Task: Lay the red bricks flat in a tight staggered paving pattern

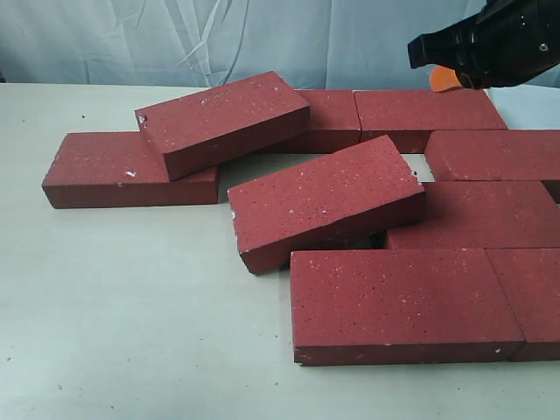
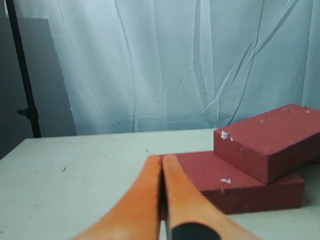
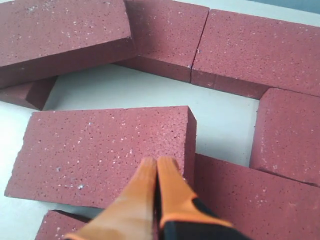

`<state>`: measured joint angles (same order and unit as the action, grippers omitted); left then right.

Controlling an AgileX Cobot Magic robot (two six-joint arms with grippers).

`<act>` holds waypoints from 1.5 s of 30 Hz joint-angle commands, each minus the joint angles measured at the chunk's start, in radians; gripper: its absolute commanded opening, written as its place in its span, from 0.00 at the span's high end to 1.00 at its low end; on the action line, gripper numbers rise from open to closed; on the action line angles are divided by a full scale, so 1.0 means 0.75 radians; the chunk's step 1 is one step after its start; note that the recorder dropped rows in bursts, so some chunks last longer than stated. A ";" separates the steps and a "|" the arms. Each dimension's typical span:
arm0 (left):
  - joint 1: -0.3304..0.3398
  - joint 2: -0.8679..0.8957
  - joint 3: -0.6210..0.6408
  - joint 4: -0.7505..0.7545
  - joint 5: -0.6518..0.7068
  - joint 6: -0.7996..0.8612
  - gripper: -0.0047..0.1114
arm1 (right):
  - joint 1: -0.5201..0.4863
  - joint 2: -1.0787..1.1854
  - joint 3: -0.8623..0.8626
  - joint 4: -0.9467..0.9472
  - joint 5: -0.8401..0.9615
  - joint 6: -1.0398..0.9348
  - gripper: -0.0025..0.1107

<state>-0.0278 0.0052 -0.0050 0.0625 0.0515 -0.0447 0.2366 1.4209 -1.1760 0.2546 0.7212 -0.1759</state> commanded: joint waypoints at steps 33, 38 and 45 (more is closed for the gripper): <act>-0.006 0.254 -0.529 -0.011 0.436 0.000 0.96 | 0.005 0.002 -0.008 0.022 -0.003 -0.011 0.99; -0.006 0.461 -0.677 -0.005 0.655 0.000 0.96 | 0.005 0.002 -0.008 0.022 -0.003 -0.011 0.99; -0.006 0.836 -0.869 0.018 0.879 0.002 0.96 | 0.005 0.002 -0.008 0.022 -0.003 -0.011 0.99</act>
<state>-0.0278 0.5414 -0.6095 0.0756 0.6618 -0.0447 0.2366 1.4209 -1.1760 0.2712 0.7212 -0.1796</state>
